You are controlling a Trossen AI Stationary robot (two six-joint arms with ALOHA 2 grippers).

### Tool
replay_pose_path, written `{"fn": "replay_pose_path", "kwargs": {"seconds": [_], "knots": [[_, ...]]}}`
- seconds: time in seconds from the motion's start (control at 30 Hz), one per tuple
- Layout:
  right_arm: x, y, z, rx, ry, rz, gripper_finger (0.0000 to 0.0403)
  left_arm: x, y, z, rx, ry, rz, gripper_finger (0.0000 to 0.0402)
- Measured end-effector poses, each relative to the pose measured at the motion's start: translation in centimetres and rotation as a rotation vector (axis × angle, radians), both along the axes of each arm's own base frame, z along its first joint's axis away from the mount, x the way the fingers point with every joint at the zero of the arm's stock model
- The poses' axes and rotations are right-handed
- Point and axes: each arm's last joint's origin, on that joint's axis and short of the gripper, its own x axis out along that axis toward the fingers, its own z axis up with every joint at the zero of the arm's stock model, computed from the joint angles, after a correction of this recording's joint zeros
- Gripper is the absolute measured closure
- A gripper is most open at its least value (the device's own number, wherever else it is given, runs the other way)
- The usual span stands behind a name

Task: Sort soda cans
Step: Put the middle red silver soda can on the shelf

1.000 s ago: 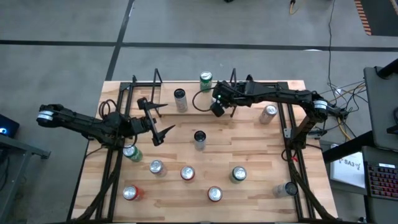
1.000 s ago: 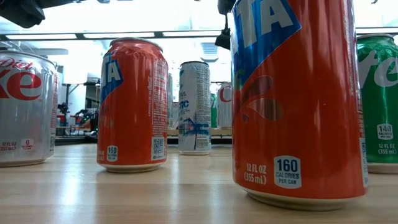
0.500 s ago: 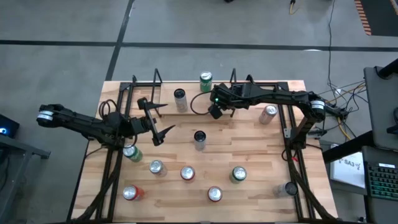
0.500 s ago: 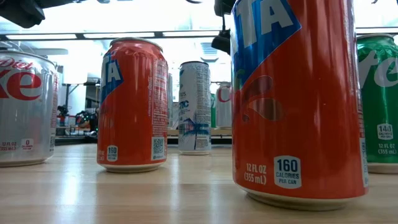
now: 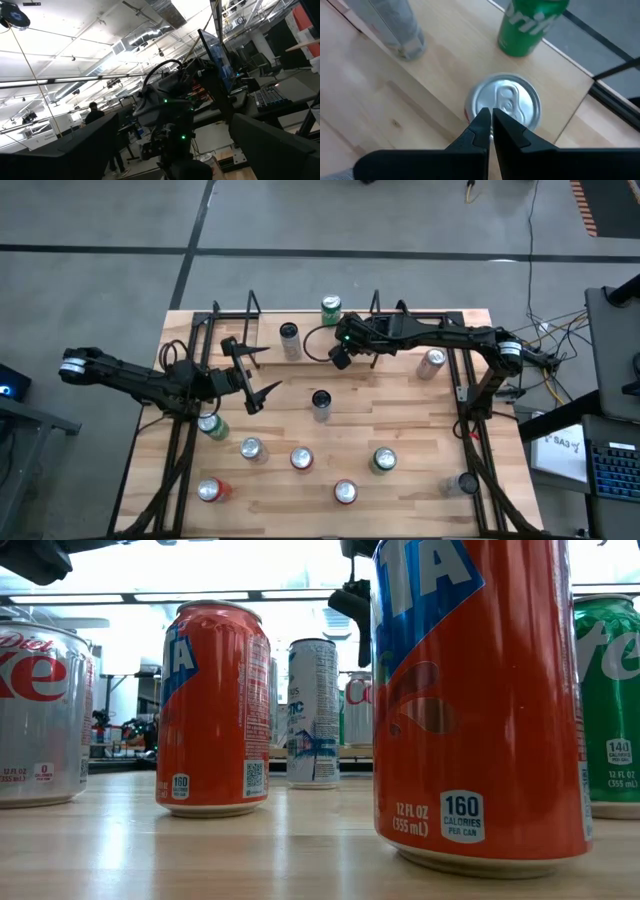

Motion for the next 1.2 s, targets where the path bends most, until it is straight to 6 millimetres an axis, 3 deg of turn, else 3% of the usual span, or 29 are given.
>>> {"fn": "replay_pose_path", "kwargs": {"seconds": [0.23, 0.57, 1.2], "knots": [[0.1, -0.7, 1.3, -0.040, -0.016, 0.028, 0.0394, 0.0, 0.0, 0.0, 0.000, 0.000, 0.000, 0.0027], [-0.6, -3.2, 0.6, -0.057, 0.056, 0.014, 0.0394, 0.0, 0.0, 0.0, 0.000, 0.000, 0.000, 0.0027], [-0.9, -3.1, -0.5, -0.010, 0.131, -0.015, 0.0394, 0.0, 0.0, 0.0, 0.002, 0.000, 0.001, 0.0027]]}}
